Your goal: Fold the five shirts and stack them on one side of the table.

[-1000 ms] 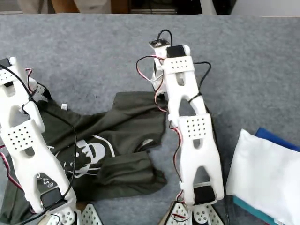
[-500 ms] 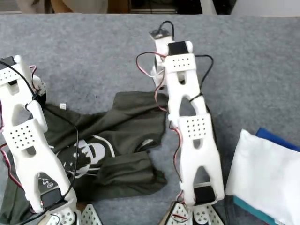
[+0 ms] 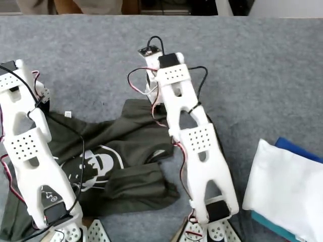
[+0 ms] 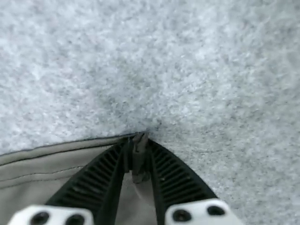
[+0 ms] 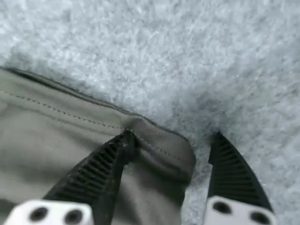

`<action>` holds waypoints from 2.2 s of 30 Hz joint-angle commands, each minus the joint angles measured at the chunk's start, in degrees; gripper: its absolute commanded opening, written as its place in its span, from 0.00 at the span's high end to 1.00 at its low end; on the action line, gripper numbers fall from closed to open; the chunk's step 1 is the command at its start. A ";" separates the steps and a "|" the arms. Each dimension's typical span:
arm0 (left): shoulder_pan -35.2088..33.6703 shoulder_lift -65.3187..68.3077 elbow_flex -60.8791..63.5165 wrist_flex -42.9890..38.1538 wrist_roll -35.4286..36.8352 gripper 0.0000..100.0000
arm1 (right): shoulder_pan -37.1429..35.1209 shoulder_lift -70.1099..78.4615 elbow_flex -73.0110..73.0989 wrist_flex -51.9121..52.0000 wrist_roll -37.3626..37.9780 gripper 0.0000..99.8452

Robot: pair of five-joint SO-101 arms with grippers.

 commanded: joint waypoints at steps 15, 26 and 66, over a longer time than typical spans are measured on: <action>-0.44 0.31 -0.09 0.18 0.26 0.98 | 3.30 2.15 -5.58 0.35 -0.18 0.97; -0.44 0.31 -0.09 0.18 0.26 0.98 | 1.89 2.33 -24.04 -6.51 5.71 0.97; -0.44 0.40 -0.09 0.18 0.26 0.98 | 2.51 6.37 -19.65 -5.36 2.02 0.58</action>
